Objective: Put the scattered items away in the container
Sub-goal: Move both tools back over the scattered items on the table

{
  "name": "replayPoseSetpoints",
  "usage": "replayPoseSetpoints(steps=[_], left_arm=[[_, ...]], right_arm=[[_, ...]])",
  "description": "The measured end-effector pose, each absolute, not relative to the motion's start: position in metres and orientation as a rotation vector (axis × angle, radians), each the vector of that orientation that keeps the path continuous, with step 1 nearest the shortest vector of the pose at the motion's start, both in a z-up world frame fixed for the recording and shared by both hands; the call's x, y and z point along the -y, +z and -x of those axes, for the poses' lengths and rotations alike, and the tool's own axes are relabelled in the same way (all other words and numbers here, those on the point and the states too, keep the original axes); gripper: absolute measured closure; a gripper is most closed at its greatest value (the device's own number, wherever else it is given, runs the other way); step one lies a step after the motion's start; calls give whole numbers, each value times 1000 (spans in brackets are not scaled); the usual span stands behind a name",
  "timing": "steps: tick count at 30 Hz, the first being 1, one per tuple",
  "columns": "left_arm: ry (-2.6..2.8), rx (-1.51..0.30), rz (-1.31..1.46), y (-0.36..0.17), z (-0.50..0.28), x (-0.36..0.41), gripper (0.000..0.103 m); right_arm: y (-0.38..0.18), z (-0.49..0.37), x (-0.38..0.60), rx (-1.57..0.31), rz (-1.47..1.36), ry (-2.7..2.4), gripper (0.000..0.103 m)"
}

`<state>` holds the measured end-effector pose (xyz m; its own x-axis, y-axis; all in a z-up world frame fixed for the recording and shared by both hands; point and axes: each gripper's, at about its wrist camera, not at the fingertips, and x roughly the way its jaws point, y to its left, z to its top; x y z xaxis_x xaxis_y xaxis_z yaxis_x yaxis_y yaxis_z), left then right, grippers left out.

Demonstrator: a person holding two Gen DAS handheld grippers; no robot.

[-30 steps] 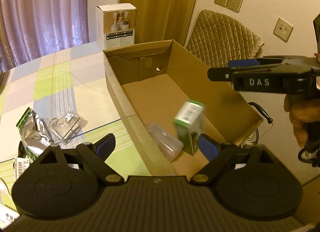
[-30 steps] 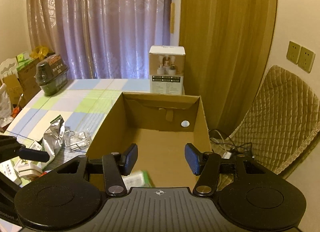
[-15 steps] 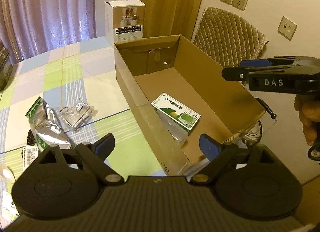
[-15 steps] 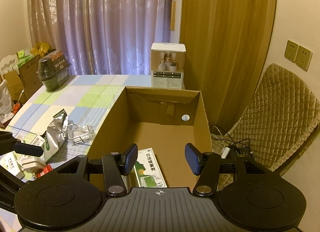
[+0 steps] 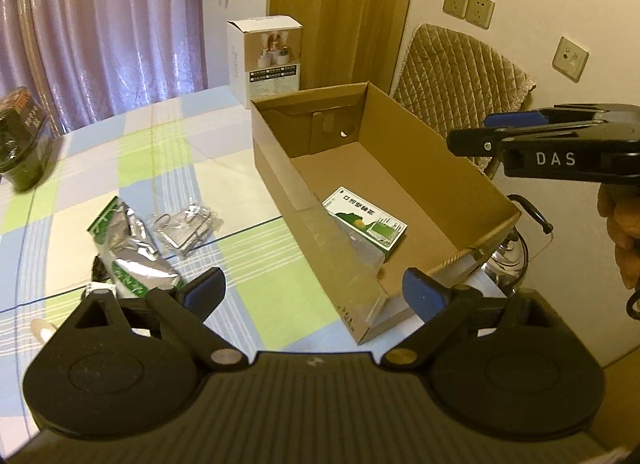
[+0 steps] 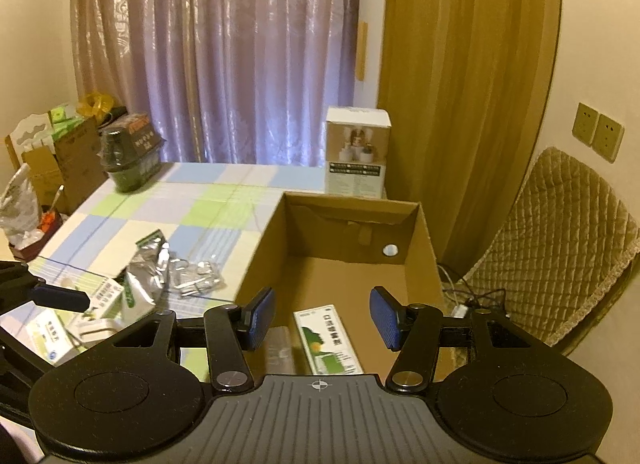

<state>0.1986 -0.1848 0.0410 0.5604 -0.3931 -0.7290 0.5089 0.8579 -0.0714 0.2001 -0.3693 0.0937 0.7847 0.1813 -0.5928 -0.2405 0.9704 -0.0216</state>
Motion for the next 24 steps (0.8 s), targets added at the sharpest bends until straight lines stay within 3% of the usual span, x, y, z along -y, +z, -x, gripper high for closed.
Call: replayPoseSetpoints(steps=[1, 3, 24], left_arm=[[-529, -816, -154, 42, -196, 182, 9], [-516, -815, -149, 45, -190, 172, 8], [-219, -876, -53, 30, -123, 1, 4]], right_arm=[[95, -197, 366, -626, 100, 234, 33], [99, -188, 359, -602, 96, 237, 0], [57, -124, 263, -674, 80, 438, 0]])
